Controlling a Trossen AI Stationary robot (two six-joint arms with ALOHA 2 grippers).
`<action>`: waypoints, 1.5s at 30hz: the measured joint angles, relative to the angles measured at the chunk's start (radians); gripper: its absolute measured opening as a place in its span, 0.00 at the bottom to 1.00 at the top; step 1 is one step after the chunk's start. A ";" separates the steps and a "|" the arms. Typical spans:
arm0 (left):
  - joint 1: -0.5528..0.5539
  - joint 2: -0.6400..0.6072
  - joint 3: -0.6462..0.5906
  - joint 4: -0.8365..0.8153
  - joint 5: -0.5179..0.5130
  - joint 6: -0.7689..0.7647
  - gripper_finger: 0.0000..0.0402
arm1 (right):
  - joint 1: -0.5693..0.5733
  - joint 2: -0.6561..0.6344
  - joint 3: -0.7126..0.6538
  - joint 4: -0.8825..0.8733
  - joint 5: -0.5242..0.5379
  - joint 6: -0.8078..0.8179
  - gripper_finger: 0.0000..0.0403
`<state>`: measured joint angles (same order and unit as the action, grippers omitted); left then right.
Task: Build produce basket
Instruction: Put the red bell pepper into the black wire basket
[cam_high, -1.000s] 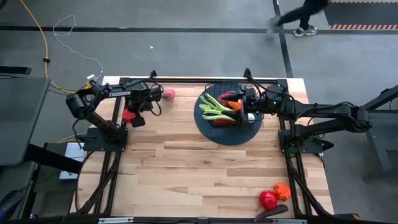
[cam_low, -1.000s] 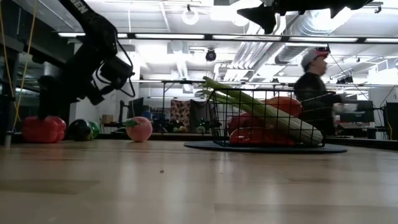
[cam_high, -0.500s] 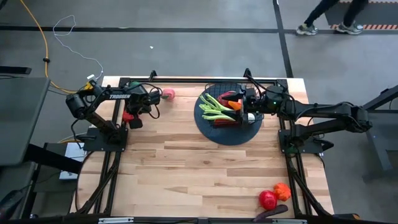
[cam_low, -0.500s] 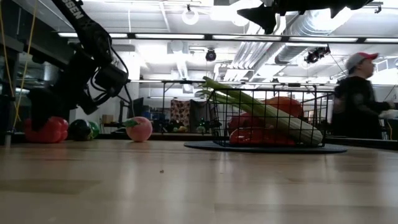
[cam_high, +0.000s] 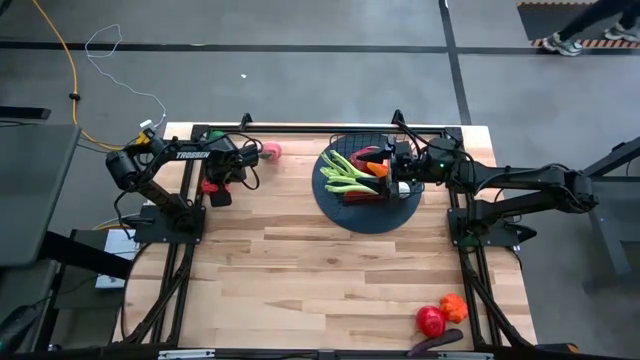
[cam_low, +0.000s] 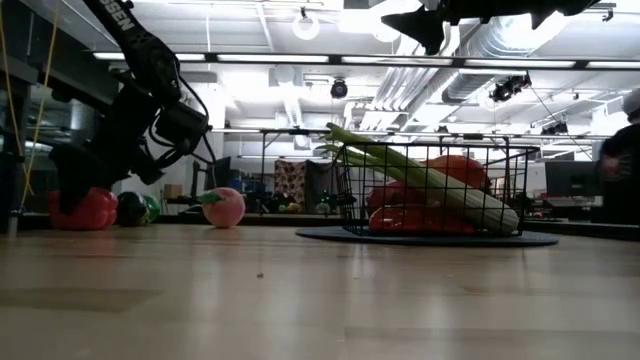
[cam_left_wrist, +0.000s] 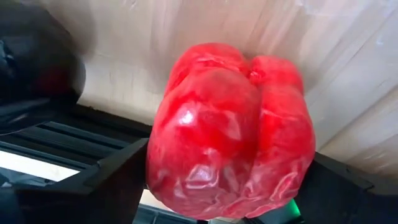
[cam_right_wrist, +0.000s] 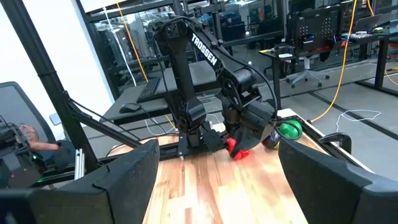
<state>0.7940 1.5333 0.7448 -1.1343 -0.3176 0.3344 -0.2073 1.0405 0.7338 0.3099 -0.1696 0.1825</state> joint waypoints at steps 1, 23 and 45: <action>0.000 0.000 0.000 0.000 0.000 0.000 0.80 | 0.000 0.000 0.000 0.000 0.000 0.000 0.79; -0.003 0.000 0.056 -0.033 0.035 -0.056 0.71 | 0.000 0.000 0.000 0.000 -0.001 0.000 0.79; -0.078 -0.396 0.301 0.574 0.483 -0.494 0.71 | 0.000 0.000 0.000 -0.027 -0.003 0.000 0.79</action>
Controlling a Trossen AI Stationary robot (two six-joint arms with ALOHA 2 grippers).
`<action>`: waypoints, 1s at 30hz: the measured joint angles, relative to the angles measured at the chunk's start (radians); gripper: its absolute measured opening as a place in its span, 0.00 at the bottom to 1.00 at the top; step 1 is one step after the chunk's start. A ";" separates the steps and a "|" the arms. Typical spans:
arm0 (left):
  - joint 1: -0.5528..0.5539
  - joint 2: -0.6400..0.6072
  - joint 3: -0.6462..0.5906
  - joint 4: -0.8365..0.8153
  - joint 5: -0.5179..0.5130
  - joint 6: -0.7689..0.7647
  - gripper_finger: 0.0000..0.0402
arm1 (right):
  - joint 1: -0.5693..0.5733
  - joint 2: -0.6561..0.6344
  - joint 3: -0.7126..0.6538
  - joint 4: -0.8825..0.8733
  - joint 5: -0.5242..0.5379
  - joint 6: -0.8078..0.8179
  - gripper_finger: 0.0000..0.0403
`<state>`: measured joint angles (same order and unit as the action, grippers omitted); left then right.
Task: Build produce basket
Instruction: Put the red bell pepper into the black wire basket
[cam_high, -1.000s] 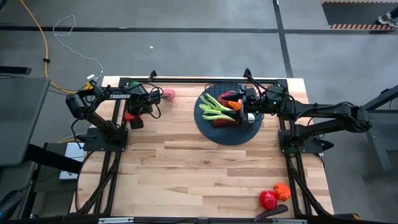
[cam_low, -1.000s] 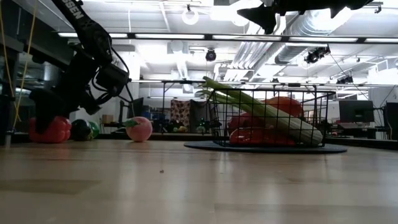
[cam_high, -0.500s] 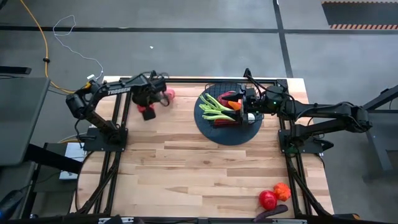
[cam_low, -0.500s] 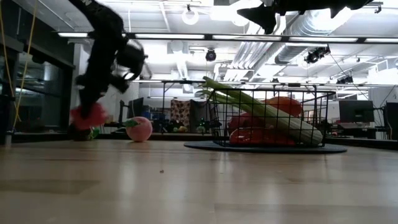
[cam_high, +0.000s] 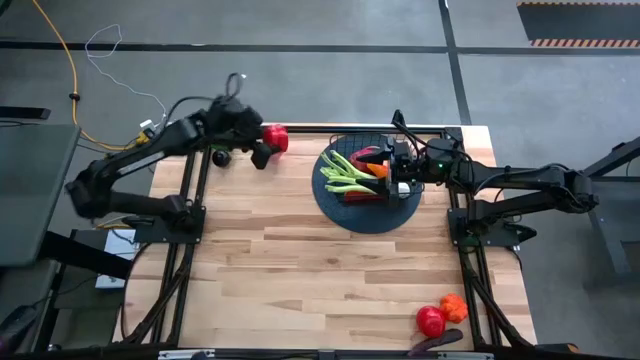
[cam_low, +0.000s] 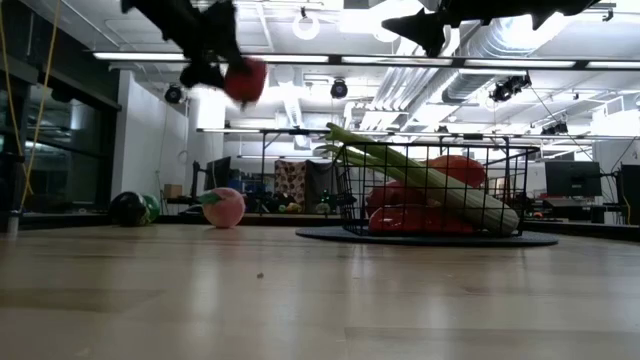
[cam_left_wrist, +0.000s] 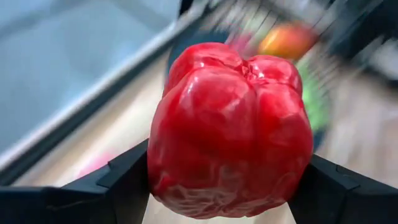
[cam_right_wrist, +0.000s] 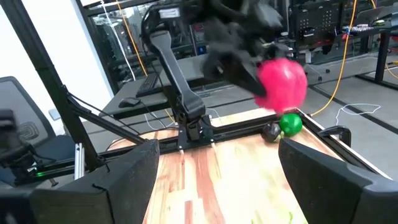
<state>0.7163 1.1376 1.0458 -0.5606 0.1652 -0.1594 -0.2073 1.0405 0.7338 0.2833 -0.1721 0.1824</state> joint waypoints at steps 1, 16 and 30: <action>-0.020 -0.041 -0.029 0.067 0.000 -0.025 0.71 | 0.000 0.000 0.000 0.000 0.000 0.000 0.79; -0.368 -0.311 -0.441 0.781 -0.137 -0.163 0.71 | 0.000 0.000 0.000 0.001 0.003 0.000 0.79; -0.391 -0.291 -0.441 0.799 -0.130 -0.106 0.71 | 0.000 0.000 0.000 -0.005 0.003 0.000 0.79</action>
